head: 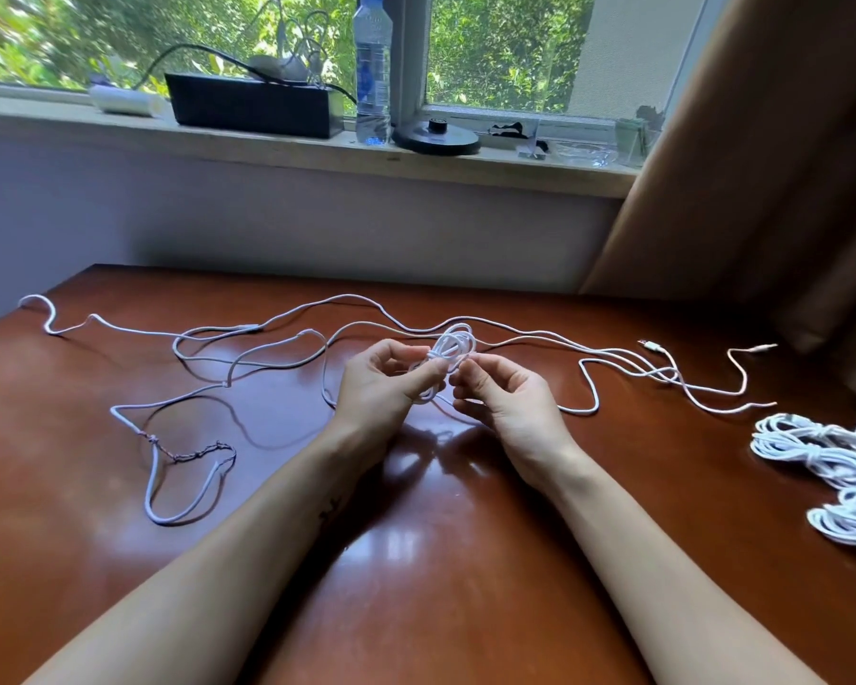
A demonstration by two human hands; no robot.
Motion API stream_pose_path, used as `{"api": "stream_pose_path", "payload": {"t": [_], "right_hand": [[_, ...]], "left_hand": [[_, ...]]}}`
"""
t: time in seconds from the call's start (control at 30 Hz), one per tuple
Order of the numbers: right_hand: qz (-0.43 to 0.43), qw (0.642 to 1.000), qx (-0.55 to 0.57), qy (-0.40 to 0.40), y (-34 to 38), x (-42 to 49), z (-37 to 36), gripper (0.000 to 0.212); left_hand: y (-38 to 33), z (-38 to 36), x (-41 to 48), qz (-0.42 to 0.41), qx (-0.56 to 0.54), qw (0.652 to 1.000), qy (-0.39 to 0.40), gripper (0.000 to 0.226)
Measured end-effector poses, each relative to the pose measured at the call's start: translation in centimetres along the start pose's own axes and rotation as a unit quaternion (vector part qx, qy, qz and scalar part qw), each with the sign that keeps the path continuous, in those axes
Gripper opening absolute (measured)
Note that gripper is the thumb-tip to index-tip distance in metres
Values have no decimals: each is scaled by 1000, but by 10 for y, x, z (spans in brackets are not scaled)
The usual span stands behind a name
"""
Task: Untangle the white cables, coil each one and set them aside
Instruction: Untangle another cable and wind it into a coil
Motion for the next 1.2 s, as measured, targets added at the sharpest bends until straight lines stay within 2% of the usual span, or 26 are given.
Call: {"api": "stream_pose_path", "payload": {"t": [0.2, 0.37, 0.53, 0.77, 0.93, 1.03, 1.2], "right_hand": [[28, 996, -82, -28, 4, 0, 3, 11], [-5, 998, -55, -31, 0, -2, 2, 12], [-73, 997, -28, -29, -10, -3, 3, 16], [-95, 995, 14, -9, -13, -3, -1, 17], [-82, 995, 32, -46, -13, -2, 4, 22], [-39, 996, -1, -82, -5, -3, 11, 30], [27, 996, -57, -60, 3, -1, 9, 26]], "left_hand": [[9, -1, -1, 35, -16, 999, 3, 38], [8, -3, -2, 30, -9, 999, 9, 32], [7, -5, -4, 23, -3, 1000, 15, 31], [6, -12, -6, 21, -10, 999, 40, 20], [6, -14, -7, 18, -2, 999, 50, 19], [6, -15, -9, 15, 10, 998, 54, 21], [4, -19, -11, 2, 46, 997, 64, 25]]}}
Point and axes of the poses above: each hand's wrist, its own x-axis towards the middle knuckle, its own z-axis out of the back of the hand, y = z × x, the point moved 10 cm from there along x, towards the middle knuckle, and after that the axes turned 2 degrees about -x, right-handed, at the moved point
